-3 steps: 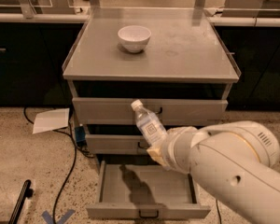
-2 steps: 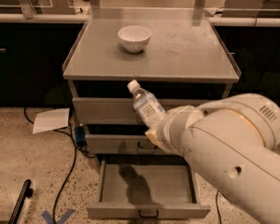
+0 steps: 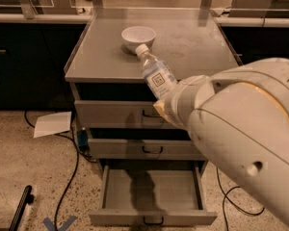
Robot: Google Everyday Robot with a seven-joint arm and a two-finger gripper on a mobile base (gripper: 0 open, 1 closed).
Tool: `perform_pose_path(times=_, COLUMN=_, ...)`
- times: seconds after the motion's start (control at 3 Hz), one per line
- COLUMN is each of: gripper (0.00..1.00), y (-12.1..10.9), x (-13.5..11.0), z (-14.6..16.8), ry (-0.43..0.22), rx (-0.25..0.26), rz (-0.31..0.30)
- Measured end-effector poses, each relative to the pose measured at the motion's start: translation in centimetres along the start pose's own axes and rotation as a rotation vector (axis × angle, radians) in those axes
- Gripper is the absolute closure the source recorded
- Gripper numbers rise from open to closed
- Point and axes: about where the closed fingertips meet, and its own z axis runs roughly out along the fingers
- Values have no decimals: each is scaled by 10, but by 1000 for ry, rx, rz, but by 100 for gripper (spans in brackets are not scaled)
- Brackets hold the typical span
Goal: Pick blue plastic bottle from bottom drawer and place on counter
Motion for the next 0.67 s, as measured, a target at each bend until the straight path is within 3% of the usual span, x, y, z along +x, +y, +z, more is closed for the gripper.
perform_pose_path(times=0.33, gripper=100, y=-25, x=-26, z=9, ry=-27, rx=-17, rz=38)
perform_pose_path(times=0.67, gripper=100, y=-31, x=-52, z=13, ry=-53, rx=-112, rz=53)
